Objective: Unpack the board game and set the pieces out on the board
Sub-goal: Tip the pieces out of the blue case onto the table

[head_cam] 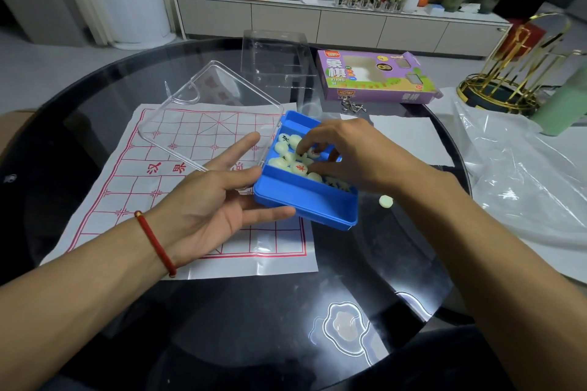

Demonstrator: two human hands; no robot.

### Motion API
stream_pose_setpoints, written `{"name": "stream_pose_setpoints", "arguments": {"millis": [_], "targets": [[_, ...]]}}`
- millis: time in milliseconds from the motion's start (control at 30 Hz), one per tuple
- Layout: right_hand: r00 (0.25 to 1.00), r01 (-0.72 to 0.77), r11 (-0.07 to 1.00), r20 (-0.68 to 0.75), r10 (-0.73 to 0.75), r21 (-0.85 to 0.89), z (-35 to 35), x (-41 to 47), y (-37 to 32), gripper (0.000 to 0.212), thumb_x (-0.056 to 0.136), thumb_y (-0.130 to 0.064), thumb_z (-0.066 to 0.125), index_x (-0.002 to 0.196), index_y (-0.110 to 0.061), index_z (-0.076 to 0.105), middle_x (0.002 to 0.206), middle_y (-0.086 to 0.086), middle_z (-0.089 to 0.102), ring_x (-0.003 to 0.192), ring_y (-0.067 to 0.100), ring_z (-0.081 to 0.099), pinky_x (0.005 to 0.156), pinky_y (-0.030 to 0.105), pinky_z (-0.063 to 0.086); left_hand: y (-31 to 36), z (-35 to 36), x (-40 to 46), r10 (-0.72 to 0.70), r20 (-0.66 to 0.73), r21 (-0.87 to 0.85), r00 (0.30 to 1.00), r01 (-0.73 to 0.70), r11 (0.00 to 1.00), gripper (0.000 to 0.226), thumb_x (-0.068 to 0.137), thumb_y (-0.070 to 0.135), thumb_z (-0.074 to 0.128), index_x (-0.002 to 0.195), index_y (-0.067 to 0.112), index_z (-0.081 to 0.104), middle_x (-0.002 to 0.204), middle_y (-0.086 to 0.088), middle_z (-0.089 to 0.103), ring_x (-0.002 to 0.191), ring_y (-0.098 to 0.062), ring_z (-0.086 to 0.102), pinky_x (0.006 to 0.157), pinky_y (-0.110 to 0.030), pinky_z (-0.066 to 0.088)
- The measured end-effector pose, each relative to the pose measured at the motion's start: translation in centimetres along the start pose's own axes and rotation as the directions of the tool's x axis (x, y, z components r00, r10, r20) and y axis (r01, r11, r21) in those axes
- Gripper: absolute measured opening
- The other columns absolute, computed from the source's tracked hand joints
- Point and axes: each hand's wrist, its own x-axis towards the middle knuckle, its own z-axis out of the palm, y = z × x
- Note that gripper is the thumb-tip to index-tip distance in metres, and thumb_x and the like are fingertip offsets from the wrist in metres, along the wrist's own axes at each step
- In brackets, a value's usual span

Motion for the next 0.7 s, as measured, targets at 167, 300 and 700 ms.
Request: {"name": "stream_pose_setpoints", "arguments": {"millis": [167,300,700], "targets": [[1.000,-0.005,1.000,-0.003,0.005,-0.026,0.28,0.03,0.15,0.027,0.093,-0.019,0.071,0.119,-0.021,0.070,0.117,-0.002,0.069,0.097,0.012,0.061,0.080,0.027,0.053,-0.12,-0.01,0.16,0.002,-0.009,-0.013,1.000,-0.002,1.000,0.061,0.093,0.000,0.051,0.146,0.031,0.048,0.116,-0.018,0.072,0.103,-0.043,0.070,0.074,-0.058,0.059],[1.000,-0.008,1.000,-0.015,0.008,-0.015,-0.17,-0.26,0.33,0.023,0.093,-0.023,0.072,0.115,-0.020,0.071,0.113,-0.003,0.070,0.092,0.010,0.060,0.079,0.025,0.051,-0.05,0.04,0.19,0.006,-0.015,-0.020,1.000,-0.006,1.000,0.064,0.090,0.001,0.054,0.146,0.031,0.048,0.117,-0.019,0.071,0.103,-0.043,0.070,0.074,-0.059,0.059],[0.997,-0.043,0.999,-0.069,0.041,-0.034,0.19,-0.51,0.33,0.020,0.091,-0.030,0.074,0.107,-0.019,0.077,0.106,-0.002,0.075,0.091,0.015,0.066,0.076,0.030,0.054,-0.15,-0.12,0.22,0.010,-0.015,-0.034,1.000,-0.011,0.999,0.059,0.096,-0.001,0.049,0.145,0.031,0.048,0.119,-0.019,0.071,0.104,-0.046,0.069,0.075,-0.060,0.059]]}}
